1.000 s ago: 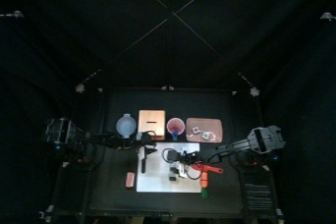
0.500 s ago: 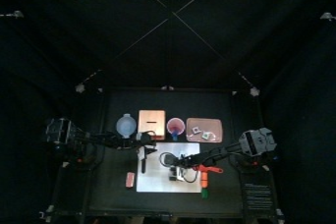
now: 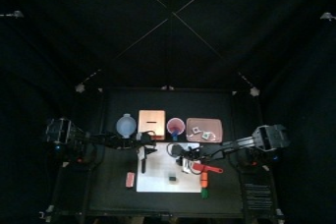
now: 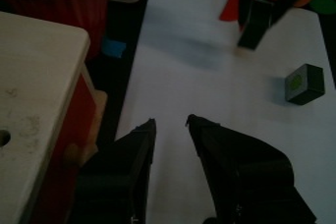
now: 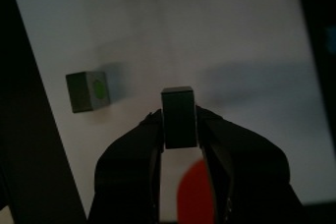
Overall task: Place sushi on board then cut the sushi with the knife then place the pieces on the plate
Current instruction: Place the 4 sushi pieces on the plate
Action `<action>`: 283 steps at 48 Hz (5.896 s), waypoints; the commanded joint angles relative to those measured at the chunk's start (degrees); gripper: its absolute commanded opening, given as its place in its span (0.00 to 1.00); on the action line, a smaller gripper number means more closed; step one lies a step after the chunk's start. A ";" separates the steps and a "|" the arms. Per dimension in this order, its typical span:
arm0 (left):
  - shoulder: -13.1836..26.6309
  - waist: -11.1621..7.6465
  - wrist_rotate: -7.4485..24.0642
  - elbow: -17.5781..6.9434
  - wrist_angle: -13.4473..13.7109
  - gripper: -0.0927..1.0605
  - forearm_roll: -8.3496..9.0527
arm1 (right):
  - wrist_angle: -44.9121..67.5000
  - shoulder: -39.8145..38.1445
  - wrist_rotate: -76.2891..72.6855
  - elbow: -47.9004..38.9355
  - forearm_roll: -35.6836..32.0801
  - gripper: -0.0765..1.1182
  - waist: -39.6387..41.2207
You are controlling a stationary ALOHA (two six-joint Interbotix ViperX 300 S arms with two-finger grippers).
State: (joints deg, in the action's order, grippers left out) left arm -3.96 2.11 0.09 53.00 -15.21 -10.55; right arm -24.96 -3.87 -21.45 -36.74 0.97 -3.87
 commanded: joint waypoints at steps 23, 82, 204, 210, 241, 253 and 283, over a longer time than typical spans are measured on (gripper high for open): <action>-0.53 1.05 0.09 -1.14 -0.26 0.72 0.09 | -2.37 -20.39 0.53 -15.29 -5.19 0.53 29.88; -0.79 1.23 -0.09 -0.97 -0.09 0.72 -0.26 | -3.69 -12.04 0.18 -4.75 -4.04 0.74 3.69; -0.62 1.67 0.09 -0.35 0.97 0.72 -0.18 | -11.69 -22.68 0.44 -13.71 -2.72 0.57 16.35; -0.53 2.20 0.18 -0.62 0.97 0.72 -0.09 | -13.36 -26.63 1.23 -17.75 -5.89 0.57 24.87; -0.53 3.16 0.09 -1.14 0.88 0.72 -0.09 | -4.13 -20.83 1.58 -25.14 -11.51 0.68 38.06; -0.62 3.08 0.00 -1.32 0.97 0.72 -0.18 | -3.52 -20.74 1.58 -24.61 -11.43 0.75 38.41; -1.05 2.64 0.09 -1.14 0.97 0.72 -0.18 | -0.18 -30.94 0.18 -18.54 -8.26 0.75 21.80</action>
State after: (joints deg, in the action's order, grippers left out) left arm -3.96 4.83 0.09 52.91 -13.97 -10.72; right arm -26.89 -34.45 -21.36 -56.43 -7.82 19.86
